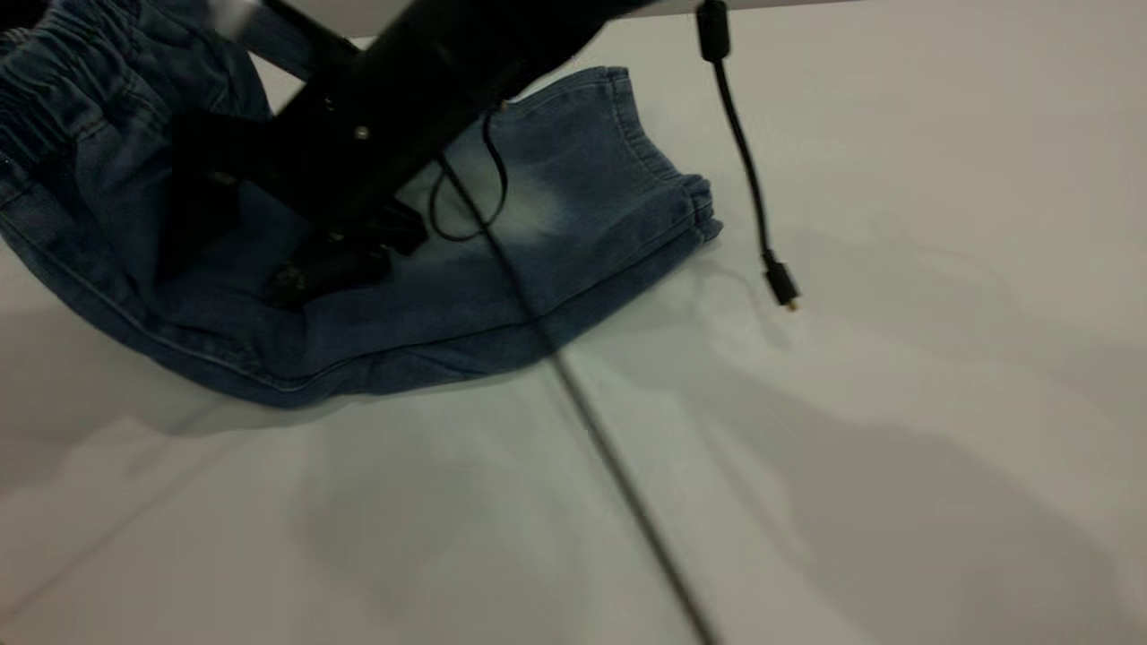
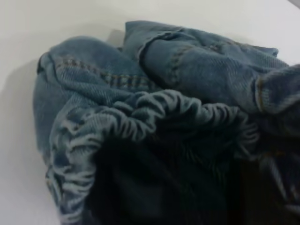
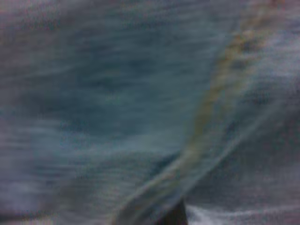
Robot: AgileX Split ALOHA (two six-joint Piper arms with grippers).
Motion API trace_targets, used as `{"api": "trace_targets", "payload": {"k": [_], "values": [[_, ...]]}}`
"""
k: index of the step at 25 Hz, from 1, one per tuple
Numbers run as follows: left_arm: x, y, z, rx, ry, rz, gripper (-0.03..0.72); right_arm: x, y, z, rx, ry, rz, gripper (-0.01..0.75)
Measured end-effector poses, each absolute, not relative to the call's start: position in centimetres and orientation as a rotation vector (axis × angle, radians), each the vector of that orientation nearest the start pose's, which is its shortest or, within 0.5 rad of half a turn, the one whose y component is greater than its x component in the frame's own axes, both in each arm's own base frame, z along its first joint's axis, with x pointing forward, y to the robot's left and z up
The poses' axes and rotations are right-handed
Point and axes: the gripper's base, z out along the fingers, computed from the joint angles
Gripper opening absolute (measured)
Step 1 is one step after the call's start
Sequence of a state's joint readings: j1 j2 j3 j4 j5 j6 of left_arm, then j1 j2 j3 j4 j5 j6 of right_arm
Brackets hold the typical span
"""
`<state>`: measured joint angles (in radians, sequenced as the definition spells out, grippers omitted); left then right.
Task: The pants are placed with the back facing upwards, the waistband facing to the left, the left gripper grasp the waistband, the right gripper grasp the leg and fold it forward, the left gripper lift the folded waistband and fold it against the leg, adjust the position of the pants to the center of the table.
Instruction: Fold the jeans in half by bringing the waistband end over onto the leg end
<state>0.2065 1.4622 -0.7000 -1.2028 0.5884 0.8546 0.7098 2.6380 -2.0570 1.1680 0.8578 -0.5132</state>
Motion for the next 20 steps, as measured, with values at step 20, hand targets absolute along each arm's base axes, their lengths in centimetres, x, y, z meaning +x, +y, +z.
{"api": "trace_targets", "payload": {"k": [20], "values": [[28.7, -1.6, 23.3, -0.204, 2.34, -0.737, 0.113, 42.6, 31.8, 5.3, -0.763, 2.847, 0.783, 0.57]]}}
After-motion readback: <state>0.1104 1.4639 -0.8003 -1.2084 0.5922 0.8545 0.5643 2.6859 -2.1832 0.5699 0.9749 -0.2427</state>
